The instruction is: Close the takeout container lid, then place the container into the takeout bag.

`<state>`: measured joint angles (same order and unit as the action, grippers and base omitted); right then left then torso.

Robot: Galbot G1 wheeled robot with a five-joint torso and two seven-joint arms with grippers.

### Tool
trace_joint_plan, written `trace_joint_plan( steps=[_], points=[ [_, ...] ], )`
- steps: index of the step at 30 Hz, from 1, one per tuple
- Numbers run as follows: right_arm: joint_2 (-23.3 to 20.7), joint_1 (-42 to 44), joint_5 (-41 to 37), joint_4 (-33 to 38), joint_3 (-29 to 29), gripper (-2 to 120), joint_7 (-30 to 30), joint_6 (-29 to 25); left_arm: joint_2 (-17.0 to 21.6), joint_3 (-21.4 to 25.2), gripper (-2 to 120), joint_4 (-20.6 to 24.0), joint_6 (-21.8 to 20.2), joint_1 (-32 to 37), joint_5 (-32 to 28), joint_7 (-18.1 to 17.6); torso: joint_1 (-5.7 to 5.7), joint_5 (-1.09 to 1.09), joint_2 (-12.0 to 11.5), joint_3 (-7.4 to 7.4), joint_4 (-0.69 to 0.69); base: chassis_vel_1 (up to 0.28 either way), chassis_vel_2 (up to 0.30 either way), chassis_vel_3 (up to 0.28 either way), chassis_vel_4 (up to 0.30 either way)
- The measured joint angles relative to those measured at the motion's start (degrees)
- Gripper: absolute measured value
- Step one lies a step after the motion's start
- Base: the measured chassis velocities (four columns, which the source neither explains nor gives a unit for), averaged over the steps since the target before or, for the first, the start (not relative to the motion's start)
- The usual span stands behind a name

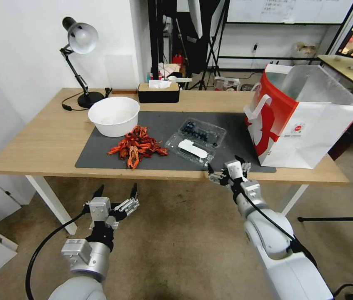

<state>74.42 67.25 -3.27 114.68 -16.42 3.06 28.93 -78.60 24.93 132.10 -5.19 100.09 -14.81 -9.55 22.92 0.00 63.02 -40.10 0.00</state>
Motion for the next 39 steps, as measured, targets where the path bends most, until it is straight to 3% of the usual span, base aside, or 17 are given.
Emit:
trace_joint_plan(
  steps=[11, 13, 39],
  points=[
    [1.57, -5.07, -7.79, -3.39, 2.15, 100, 4.2, 4.08, -0.12, 0.41, 100, -0.54, 0.43, -0.04, -0.12, -0.17, 0.0, 0.0, 0.0, -0.01, 0.0, 0.0, 0.0, 0.0, 0.0],
    [2.07, -6.65, -12.31, -4.83, 2.0, 100, 5.36, 4.95, -0.15, 0.44, 100, -0.75, 0.44, -0.11, -0.17, -0.23, 0.0, 0.0, 0.0, -0.01, 0.0, 0.0, 0.0, 0.0, 0.0],
    [0.57, -14.12, -26.27, -12.48, 1.56, 100, 4.33, 8.06, -0.38, 0.49, 100, -0.67, 0.88, 0.56, -0.16, -0.49, 0.0, 0.0, 0.0, 0.0, 0.0, 0.0, 0.0, 0.0, 0.0]
  ],
)
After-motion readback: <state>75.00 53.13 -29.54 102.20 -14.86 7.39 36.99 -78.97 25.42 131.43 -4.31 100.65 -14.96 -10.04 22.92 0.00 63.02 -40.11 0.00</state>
